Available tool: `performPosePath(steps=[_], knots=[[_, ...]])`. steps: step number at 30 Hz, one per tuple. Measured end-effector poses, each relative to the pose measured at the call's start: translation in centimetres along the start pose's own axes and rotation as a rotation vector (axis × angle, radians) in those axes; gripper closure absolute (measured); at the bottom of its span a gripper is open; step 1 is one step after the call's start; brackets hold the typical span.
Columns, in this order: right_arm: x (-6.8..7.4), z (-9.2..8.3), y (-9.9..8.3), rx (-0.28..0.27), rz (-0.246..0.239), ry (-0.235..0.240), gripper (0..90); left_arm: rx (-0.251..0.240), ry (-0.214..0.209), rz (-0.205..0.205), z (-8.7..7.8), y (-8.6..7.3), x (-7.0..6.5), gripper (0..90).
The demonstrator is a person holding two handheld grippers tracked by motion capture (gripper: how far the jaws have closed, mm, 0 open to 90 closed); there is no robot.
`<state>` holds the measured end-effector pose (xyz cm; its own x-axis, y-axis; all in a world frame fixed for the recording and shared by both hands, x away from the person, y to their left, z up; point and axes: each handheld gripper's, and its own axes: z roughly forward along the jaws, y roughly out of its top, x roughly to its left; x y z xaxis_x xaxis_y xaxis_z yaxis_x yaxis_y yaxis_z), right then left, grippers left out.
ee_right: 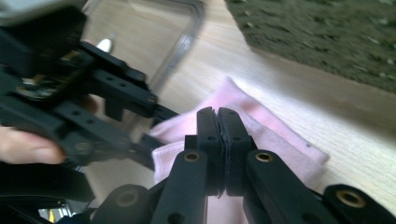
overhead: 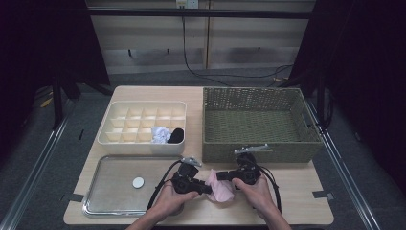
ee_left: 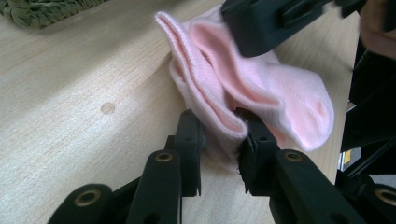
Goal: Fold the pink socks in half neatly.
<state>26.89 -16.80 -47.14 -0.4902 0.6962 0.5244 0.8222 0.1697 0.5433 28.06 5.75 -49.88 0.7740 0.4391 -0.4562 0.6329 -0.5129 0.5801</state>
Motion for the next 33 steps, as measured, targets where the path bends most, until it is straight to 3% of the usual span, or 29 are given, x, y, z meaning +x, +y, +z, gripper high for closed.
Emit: performPosePath(steps=[7,11,13,14,18,20,24,25,29,30,33], knots=[[1.0,-0.8,0.4,-0.041,-0.020,0.031,88.6,-0.004,0.010,-0.010,0.1,0.0,-0.2,72.5],[1.1,0.0,0.4,-0.036,-0.017,0.043,88.6,0.002,0.005,0.006,0.2,0.1,-0.2,72.0],[0.7,0.6,0.2,-0.034,0.005,0.036,88.5,0.002,-0.001,0.006,0.0,0.1,-0.2,66.8],[0.4,1.0,0.0,-0.024,0.010,0.019,88.4,0.004,-0.016,0.002,-0.4,-0.1,-0.2,56.4],[0.1,1.3,-0.3,-0.009,0.010,0.007,88.0,-0.003,-0.014,0.011,-1.2,-0.2,-0.3,46.7],[0.1,1.4,-0.4,-0.005,0.014,0.005,87.7,-0.018,-0.046,0.000,-1.7,-0.1,-0.1,45.1],[0.1,1.6,-0.5,-0.001,0.010,0.004,83.3,-0.044,-0.049,-0.008,-2.3,0.2,0.0,40.7],[0.2,1.4,-0.5,-0.007,0.009,0.005,78.0,-0.062,-0.056,-0.011,-2.6,0.4,0.0,39.6],[0.1,0.8,-0.5,-0.020,0.006,0.005,72.9,-0.072,-0.046,-0.003,-3.1,0.5,0.0,40.5],[0.1,0.1,-0.5,-0.027,0.002,0.000,72.7,-0.086,-0.051,-0.006,-3.2,0.5,0.0,48.7],[-0.1,-0.6,-0.5,-0.044,0.010,-0.007,71.0,-0.087,-0.059,0.005,-3.2,0.6,-0.3,54.4]])
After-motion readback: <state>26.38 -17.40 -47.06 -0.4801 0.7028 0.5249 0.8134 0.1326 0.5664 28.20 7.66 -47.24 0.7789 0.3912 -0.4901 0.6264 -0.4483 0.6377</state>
